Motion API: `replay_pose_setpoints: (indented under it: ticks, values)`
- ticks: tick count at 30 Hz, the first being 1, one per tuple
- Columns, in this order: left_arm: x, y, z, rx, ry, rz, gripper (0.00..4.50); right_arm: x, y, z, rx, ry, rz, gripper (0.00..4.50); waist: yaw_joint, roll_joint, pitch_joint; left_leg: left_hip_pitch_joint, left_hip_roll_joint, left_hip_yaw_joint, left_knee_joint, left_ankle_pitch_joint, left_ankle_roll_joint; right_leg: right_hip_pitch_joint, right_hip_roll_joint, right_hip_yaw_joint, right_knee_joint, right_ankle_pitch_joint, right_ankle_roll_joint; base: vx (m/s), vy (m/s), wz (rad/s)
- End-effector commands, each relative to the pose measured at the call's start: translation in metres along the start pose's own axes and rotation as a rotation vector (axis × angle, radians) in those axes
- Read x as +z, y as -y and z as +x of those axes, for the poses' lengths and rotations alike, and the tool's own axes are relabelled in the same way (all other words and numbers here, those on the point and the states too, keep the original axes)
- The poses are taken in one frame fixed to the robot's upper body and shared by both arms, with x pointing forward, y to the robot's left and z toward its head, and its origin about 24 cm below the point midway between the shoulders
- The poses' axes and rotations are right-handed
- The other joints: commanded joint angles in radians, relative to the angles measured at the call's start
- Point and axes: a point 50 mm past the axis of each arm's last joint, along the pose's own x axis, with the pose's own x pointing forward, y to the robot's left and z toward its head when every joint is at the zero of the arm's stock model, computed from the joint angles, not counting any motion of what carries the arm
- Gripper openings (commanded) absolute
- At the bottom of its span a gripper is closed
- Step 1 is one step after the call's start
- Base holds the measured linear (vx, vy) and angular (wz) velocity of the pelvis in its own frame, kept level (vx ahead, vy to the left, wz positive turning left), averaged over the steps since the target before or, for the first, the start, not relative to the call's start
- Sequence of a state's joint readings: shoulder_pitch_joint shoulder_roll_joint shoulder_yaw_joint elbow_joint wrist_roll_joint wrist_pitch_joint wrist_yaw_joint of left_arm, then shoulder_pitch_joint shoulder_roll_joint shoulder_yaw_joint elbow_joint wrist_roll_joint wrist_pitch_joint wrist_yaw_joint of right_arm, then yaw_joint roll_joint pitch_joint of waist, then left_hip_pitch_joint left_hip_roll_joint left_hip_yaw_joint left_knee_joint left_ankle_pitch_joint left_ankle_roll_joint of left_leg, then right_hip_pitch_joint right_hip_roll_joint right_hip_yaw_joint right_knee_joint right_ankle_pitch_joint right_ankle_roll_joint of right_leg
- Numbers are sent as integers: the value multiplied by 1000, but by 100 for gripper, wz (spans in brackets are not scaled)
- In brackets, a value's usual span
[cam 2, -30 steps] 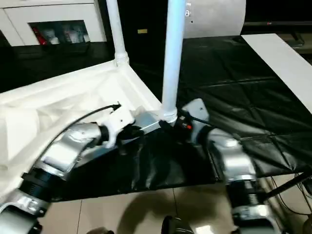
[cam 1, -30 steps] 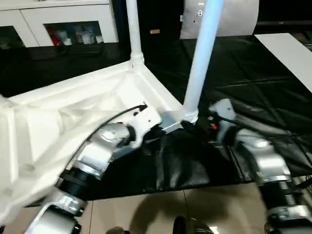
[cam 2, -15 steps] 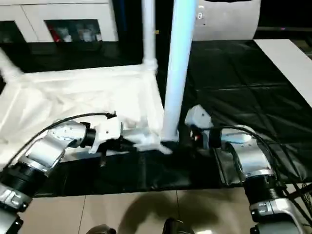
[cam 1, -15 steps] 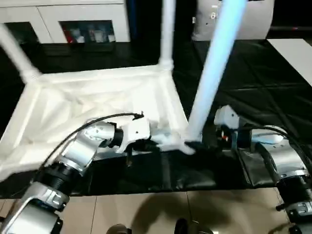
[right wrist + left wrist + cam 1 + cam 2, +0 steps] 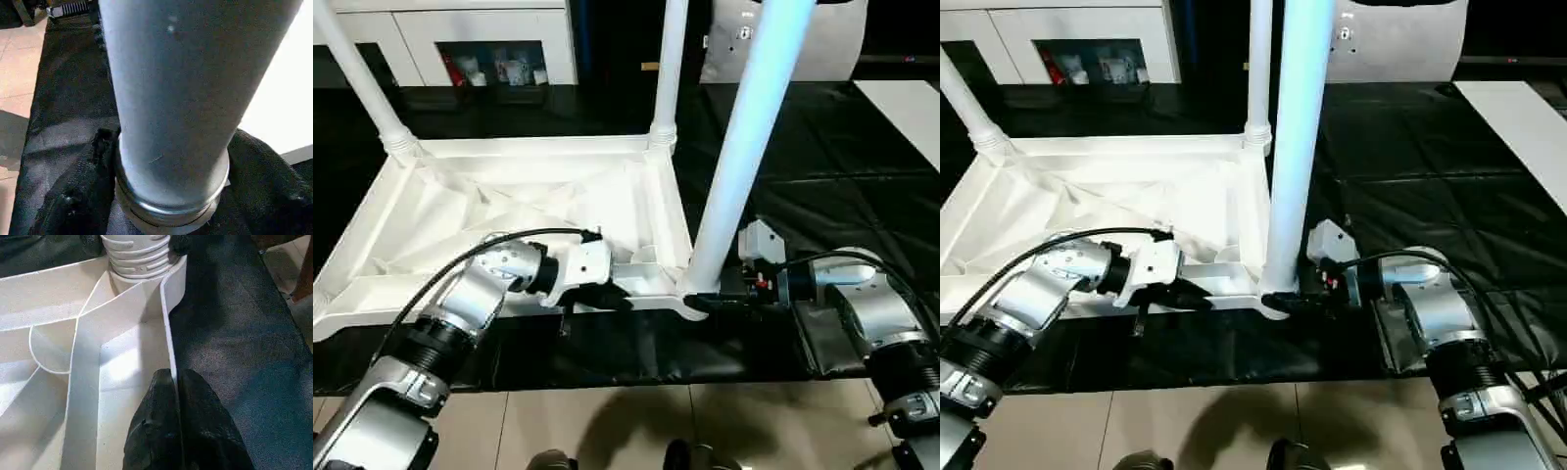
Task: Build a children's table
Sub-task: Rotate leg to tighten
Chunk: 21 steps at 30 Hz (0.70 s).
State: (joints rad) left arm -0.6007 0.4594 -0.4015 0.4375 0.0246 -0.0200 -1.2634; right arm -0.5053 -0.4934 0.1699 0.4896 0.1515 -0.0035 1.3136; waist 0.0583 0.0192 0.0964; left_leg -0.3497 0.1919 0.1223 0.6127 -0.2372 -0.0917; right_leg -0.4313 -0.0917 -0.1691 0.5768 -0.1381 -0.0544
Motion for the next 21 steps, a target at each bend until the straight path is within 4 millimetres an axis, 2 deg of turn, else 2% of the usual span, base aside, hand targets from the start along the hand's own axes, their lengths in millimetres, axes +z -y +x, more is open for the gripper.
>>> replay_pose_setpoints:
  ticks: [1,2,7,9,10,11,12,13,14,16,18,19,20,21]
  values:
    - [-5,9,10,-107,-44,14,0,4,1,0,19,13,-2,296,-4,-21,-77,-17,27,17,-63,21,163,88,-59,67,-69,-348,-111,0,0,0]
    - [-5,10,10,-105,-42,11,0,3,0,1,26,15,3,281,-4,-21,-78,-17,26,17,-63,21,162,89,-59,67,-69,-349,-110,0,0,0]
    - [-6,10,13,-62,-17,-37,0,2,-5,6,35,47,36,273,-4,-23,-77,-17,27,18,-63,23,162,89,-58,67,-69,-349,-111,0,0,0]
    - [-4,9,17,8,3,-107,0,5,-9,18,13,88,88,273,-6,-27,-76,-17,29,19,-65,23,154,89,-59,69,-69,-354,-111,0,0,0]
    - [-4,8,18,33,1,-128,0,6,-10,21,2,93,103,273,-5,-26,-73,-17,28,17,-66,18,148,89,-59,67,-72,-373,-101,0,0,0]
    - [0,3,21,130,12,-184,0,8,-11,35,-60,114,159,273,-6,-28,-73,-16,27,18,-67,12,144,88,-59,66,-76,-387,-95,0,0,0]
    - [0,2,21,144,15,-193,0,8,-11,37,-71,114,169,272,-10,-28,-68,-17,26,18,-70,3,125,87,-58,64,-82,-414,-86,0,0,0]
    - [5,-4,23,228,38,-247,0,8,-8,48,-152,108,211,272,-15,-26,-67,-12,21,20,-70,-26,98,85,-56,60,-90,-467,-65,0,0,0]
    - [5,-4,23,228,38,-247,0,8,-8,48,-152,108,211,272,-16,-26,-64,-10,17,21,-70,-46,89,82,-56,57,-98,-500,-51,0,0,0]
    - [13,-10,27,329,80,-331,0,11,-4,64,-274,125,273,272,-34,-27,-61,-11,15,18,-72,-110,72,83,-55,48,-112,-563,-11,0,0,0]
    - [16,-11,28,359,91,-357,0,14,-3,69,-311,134,295,272,-48,-25,-61,-14,16,13,-73,-133,64,87,-57,40,-118,-574,6,0,0,0]
    - [19,-13,30,393,99,-382,0,16,-2,75,-352,134,317,272,-51,-18,-61,-13,17,11,-73,-142,66,88,-58,37,-120,-571,5,0,0,0]
    - [23,-15,31,440,107,-413,0,18,-1,82,-405,125,343,272,-69,-16,-60,-11,25,6,-77,-169,64,89,-59,32,-122,-550,-5,0,0,0]
    - [26,-17,33,487,107,-439,0,19,0,87,-461,112,370,272,-74,-14,-59,-11,27,5,-78,-173,62,88,-59,32,-122,-537,-14,0,0,0]
